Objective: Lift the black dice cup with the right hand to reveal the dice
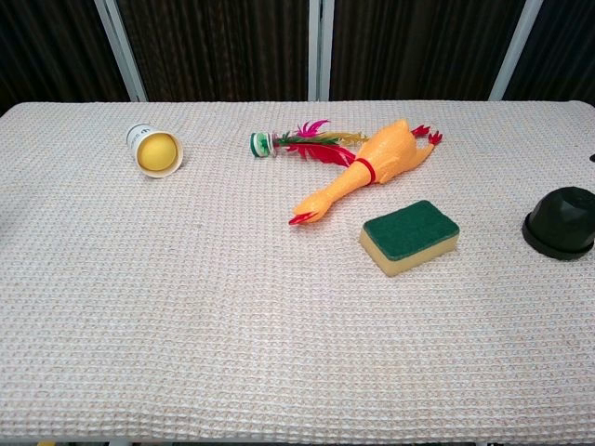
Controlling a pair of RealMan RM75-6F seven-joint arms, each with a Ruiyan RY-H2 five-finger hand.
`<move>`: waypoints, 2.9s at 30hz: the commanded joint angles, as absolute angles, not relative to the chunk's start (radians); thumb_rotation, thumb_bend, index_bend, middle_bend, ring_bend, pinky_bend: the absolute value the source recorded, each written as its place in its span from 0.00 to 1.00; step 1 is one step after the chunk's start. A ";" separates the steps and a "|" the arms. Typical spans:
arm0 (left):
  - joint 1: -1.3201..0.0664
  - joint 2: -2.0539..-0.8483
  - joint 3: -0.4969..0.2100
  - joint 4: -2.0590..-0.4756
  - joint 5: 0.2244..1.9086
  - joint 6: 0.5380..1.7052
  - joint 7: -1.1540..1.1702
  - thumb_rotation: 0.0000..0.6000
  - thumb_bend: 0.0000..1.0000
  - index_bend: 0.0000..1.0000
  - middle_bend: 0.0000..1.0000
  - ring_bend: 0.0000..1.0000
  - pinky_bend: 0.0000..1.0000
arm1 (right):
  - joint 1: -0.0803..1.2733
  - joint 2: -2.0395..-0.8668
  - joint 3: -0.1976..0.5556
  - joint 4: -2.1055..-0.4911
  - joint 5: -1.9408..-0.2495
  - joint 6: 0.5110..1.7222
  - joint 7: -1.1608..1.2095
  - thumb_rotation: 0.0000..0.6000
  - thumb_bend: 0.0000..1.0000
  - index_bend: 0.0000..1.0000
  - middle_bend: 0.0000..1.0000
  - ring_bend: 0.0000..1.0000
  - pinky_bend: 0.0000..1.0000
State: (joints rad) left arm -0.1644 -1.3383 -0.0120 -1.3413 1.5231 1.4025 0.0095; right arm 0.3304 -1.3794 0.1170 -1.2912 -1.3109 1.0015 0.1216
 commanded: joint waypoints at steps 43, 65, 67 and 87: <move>-0.169 -1.341 -0.005 -1.345 1.522 1.399 0.046 1.00 0.03 0.09 0.11 0.02 0.19 | 0.410 -1.445 0.113 -1.214 -1.250 0.893 0.149 1.00 0.10 0.00 0.15 0.00 0.00; -0.168 -1.345 -0.005 -1.333 1.518 1.398 0.040 1.00 0.03 0.09 0.11 0.02 0.19 | 0.426 -1.482 0.109 -1.181 -1.239 0.876 0.133 1.00 0.12 0.00 0.18 0.00 0.00; -0.168 -1.345 -0.005 -1.332 1.518 1.397 0.039 1.00 0.03 0.09 0.11 0.02 0.19 | 0.427 -1.484 0.110 -1.181 -1.239 0.878 0.132 1.00 0.13 0.00 0.19 0.00 0.00; -0.167 -1.347 -0.002 -1.328 1.517 1.395 0.034 1.00 0.03 0.09 0.11 0.02 0.19 | 0.417 -1.487 0.119 -1.188 -1.243 0.930 0.118 1.00 0.20 0.00 0.32 0.00 0.00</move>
